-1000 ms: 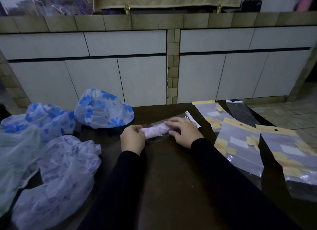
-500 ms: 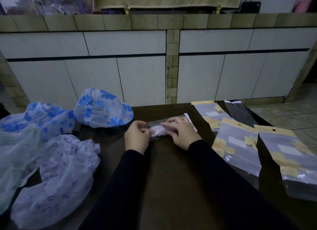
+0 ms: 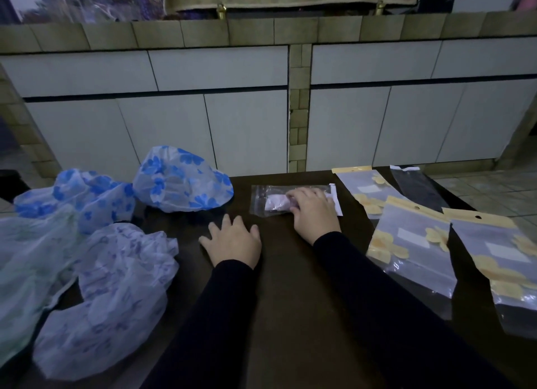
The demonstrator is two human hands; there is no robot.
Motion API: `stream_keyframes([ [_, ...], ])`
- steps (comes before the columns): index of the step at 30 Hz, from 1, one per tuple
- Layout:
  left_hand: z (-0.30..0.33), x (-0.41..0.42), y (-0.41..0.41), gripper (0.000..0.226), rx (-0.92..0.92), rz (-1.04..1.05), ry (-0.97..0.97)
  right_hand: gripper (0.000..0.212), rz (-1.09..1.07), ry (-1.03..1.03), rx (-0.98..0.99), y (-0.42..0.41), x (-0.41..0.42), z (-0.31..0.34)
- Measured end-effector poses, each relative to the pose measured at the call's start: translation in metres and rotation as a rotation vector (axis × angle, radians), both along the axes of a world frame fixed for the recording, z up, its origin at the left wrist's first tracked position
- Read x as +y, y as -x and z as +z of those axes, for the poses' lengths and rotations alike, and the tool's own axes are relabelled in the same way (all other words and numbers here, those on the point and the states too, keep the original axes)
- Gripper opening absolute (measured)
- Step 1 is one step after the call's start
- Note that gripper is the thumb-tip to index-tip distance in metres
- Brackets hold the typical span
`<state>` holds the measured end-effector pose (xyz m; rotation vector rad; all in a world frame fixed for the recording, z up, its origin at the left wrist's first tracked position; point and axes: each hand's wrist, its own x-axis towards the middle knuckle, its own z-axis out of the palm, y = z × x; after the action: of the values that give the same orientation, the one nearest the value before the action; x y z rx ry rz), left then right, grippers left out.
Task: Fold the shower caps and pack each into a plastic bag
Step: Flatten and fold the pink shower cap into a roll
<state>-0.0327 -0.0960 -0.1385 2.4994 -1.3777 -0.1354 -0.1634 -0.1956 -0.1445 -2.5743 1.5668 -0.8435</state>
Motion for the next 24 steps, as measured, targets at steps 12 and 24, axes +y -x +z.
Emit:
stream_keyframes([
  [12, -0.001, -0.002, 0.0, 0.05, -0.027, 0.01, 0.011, 0.033, -0.015, -0.021, -0.089, -0.026, -0.051, 0.001],
  [24, 0.003, -0.005, 0.0, 0.047, 0.015, 0.049, 0.052, 0.039, 0.051, 0.083, -0.097, -0.042, -0.056, 0.005],
])
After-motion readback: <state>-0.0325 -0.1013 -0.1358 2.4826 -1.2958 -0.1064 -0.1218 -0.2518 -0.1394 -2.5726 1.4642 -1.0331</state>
